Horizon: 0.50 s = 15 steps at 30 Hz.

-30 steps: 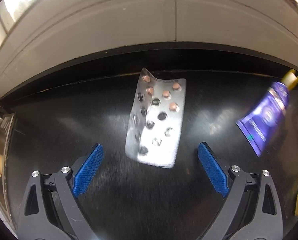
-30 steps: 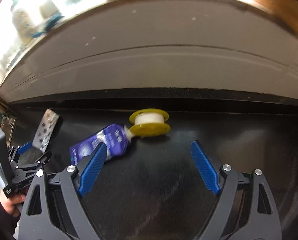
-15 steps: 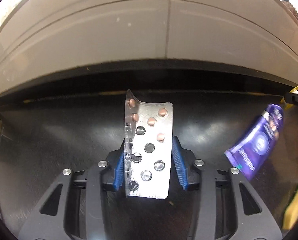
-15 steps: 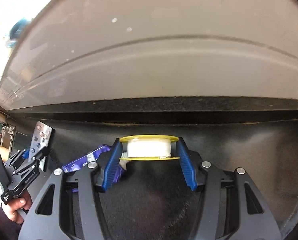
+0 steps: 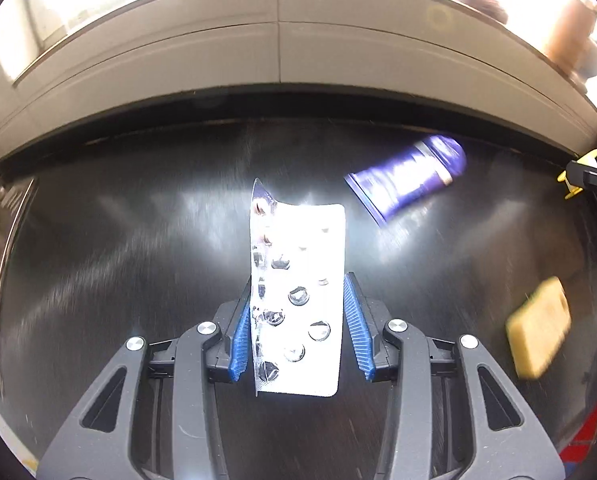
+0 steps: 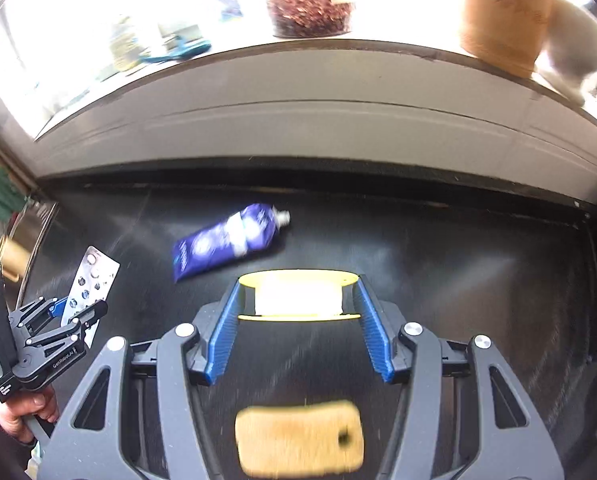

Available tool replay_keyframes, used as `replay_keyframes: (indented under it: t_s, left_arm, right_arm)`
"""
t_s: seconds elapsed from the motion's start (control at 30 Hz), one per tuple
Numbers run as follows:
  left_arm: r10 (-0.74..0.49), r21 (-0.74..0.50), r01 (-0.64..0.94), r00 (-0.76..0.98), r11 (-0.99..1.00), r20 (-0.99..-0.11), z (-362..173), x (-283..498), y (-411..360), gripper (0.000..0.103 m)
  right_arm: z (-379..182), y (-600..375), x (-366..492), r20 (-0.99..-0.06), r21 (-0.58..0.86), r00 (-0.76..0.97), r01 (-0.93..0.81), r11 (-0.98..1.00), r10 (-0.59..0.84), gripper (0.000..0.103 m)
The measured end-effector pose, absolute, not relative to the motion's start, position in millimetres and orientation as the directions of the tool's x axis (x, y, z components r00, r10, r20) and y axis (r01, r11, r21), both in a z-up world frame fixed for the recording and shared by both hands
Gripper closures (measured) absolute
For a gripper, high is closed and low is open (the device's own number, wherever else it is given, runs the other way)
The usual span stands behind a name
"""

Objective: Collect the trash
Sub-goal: 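Grasp pill blister pack with left gripper while right gripper grasps yellow tape roll, then carry blister pack and tape roll over the bin and release both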

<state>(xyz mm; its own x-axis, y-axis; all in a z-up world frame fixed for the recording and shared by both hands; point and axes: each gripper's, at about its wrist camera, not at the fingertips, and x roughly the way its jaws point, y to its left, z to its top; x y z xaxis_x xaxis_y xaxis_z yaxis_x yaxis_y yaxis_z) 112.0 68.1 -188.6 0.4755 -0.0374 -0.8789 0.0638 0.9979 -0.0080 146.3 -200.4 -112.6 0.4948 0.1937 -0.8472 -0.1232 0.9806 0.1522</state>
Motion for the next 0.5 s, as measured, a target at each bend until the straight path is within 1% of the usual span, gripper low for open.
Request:
replay_keyframes:
  t_s: [0.2,0.5]
  left_arm:
    - [-0.055,-0.015,0.088,0.470,0.996,-0.881,-171.2,59.9,50.7,0.062]
    - [-0.081,-0.024,0.120,0.495,0.992,-0.865,-152.5,19.5,37.9,0.062]
  right_arm:
    - [-105.0,-202.4,82.7,-0.847,0.146,0.491,-0.157,0.977,0.205,0.048]
    - [-105.0,-190.3,23.6,-0.852,0.143,0.477,-0.186,0.972,0.217,0.048]
